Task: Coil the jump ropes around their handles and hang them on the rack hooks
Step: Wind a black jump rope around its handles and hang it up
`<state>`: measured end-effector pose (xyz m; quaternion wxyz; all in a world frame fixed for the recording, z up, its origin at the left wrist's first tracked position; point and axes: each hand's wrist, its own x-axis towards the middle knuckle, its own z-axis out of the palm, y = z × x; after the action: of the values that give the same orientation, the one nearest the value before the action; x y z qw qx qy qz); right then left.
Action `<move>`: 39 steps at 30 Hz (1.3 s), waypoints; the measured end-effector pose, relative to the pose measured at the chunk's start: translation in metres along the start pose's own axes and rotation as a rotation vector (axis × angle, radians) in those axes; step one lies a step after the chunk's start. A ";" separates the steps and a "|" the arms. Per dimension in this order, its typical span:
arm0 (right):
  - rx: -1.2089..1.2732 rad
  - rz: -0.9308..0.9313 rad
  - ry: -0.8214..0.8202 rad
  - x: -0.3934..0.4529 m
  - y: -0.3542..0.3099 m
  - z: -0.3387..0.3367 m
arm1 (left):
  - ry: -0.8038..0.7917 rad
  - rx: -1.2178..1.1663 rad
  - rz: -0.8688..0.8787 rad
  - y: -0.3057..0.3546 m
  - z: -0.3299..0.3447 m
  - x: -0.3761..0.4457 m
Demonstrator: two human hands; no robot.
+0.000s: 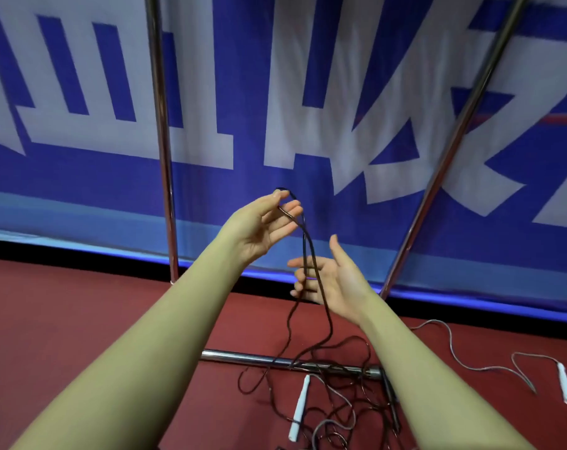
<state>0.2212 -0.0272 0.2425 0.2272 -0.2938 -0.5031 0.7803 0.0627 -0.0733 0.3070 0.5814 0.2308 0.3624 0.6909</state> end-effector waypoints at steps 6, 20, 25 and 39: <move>-0.073 -0.005 -0.001 -0.003 0.001 -0.001 | 0.078 -0.034 -0.041 0.002 -0.022 0.014; 0.912 -0.474 0.130 0.004 -0.035 0.013 | -0.395 0.681 -0.533 -0.031 -0.029 0.004; 0.927 -0.510 0.262 0.006 -0.035 0.000 | -0.456 0.863 -0.343 -0.030 -0.022 -0.006; -0.072 -0.015 0.071 0.003 -0.007 -0.003 | -0.025 0.019 0.076 -0.015 -0.004 0.008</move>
<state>0.2216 -0.0207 0.2479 0.2397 -0.3256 -0.5248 0.7491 0.0677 -0.0656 0.2927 0.5568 0.2584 0.3528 0.7062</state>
